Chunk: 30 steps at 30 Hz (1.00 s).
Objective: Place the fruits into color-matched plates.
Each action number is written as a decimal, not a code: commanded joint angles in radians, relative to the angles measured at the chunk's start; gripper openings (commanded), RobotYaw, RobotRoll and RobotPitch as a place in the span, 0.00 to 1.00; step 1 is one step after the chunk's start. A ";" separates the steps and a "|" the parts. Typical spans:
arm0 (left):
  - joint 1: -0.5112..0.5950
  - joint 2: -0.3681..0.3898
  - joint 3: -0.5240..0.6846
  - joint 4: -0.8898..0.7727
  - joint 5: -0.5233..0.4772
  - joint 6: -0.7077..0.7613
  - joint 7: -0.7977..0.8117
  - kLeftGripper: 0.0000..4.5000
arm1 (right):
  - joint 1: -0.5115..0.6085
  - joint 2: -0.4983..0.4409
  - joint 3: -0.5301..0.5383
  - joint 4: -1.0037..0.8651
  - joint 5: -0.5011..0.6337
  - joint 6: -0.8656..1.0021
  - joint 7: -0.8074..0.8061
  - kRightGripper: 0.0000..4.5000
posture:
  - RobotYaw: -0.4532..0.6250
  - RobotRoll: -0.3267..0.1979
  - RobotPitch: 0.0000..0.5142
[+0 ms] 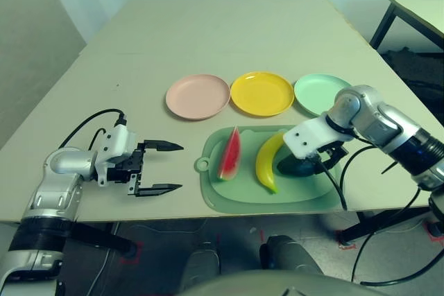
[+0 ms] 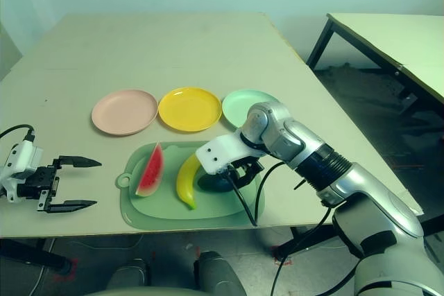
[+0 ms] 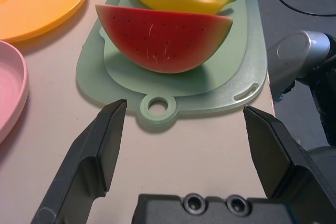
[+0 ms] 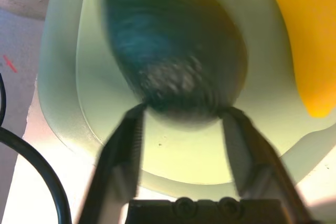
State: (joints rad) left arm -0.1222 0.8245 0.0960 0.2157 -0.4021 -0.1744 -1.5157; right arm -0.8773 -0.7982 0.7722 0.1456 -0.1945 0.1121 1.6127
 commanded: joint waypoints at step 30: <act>-0.014 -0.026 0.009 0.056 -0.031 -0.009 -0.013 1.00 | -0.031 -0.269 -0.021 -0.167 0.152 0.073 0.002 0.99 | 0.30 0.62 0.05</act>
State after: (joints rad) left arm -0.1342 0.7971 0.1122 0.2553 -0.4425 -0.1710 -1.5179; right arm -0.9209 -1.0466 0.7595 0.0524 -0.0834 0.1446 1.6123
